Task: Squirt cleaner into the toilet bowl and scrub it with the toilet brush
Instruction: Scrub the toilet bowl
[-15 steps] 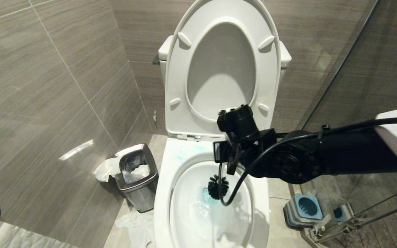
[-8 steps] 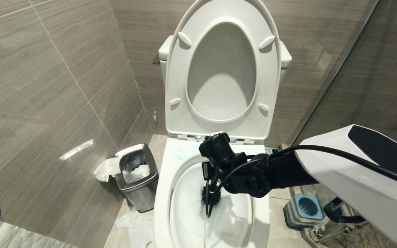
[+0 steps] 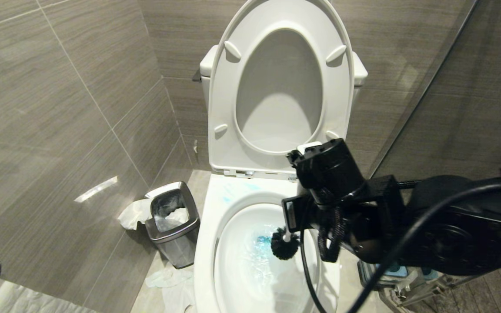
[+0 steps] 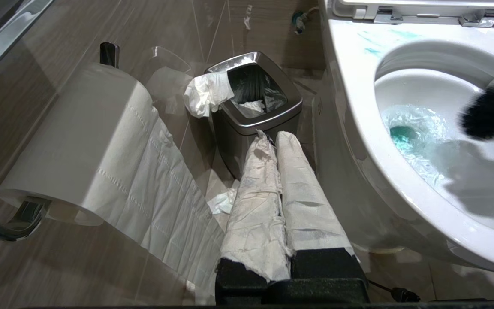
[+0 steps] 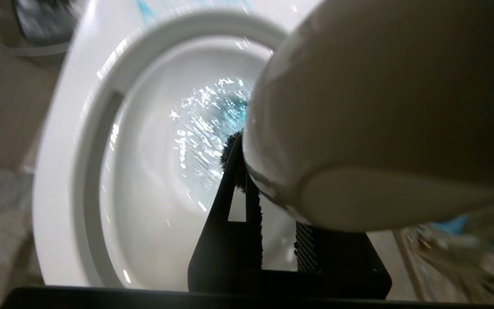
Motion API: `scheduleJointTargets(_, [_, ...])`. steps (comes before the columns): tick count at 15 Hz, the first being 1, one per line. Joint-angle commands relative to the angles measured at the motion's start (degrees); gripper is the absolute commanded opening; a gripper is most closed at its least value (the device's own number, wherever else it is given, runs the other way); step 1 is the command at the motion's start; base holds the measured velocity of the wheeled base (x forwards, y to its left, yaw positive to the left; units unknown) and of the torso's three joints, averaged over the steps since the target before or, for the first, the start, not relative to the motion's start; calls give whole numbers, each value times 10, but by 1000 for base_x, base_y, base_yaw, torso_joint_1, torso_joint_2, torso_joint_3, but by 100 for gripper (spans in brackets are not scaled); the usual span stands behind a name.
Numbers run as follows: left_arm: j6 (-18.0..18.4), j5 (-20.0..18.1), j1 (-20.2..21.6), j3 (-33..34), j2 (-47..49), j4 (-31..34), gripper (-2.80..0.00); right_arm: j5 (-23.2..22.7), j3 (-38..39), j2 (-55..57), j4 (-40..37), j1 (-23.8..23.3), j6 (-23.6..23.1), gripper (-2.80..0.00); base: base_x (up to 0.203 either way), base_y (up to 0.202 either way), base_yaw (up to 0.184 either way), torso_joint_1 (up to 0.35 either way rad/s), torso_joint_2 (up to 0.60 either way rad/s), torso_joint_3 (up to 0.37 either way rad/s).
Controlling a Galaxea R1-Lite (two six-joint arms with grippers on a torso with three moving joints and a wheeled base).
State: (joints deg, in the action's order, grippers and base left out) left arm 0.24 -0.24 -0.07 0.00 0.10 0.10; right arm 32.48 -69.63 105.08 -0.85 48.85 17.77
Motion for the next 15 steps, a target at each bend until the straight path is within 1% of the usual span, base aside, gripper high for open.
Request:
scheduleJointTargets(1, [0, 0, 0, 0, 0, 0, -280, 10, 34, -71, -9, 14, 0, -280, 0, 0, 0, 0, 0, 0])
scheduleJointTargets(5, [0, 0, 1, 0, 0, 0, -280, 12, 16, -12, -4, 25, 2, -280, 0, 0, 0, 0, 0, 0])
scheduleJointTargets(9, [0, 0, 0, 0, 0, 0, -280, 12, -23, 54, -2, 30, 4, -280, 0, 0, 0, 0, 0, 0])
scheduleJointTargets(11, [0, 0, 0, 0, 0, 0, -280, 13, -32, 85, -1, 26, 10, -280, 0, 0, 0, 0, 0, 0])
scheduleJointTargets(13, [0, 0, 0, 0, 0, 0, -280, 29, -48, 117, -2, 17, 15, -280, 0, 0, 0, 0, 0, 0])
scheduleJointTargets(15, [0, 0, 0, 0, 0, 0, -280, 32, -65, 149, -2, 7, 14, -280, 0, 0, 0, 0, 0, 0])
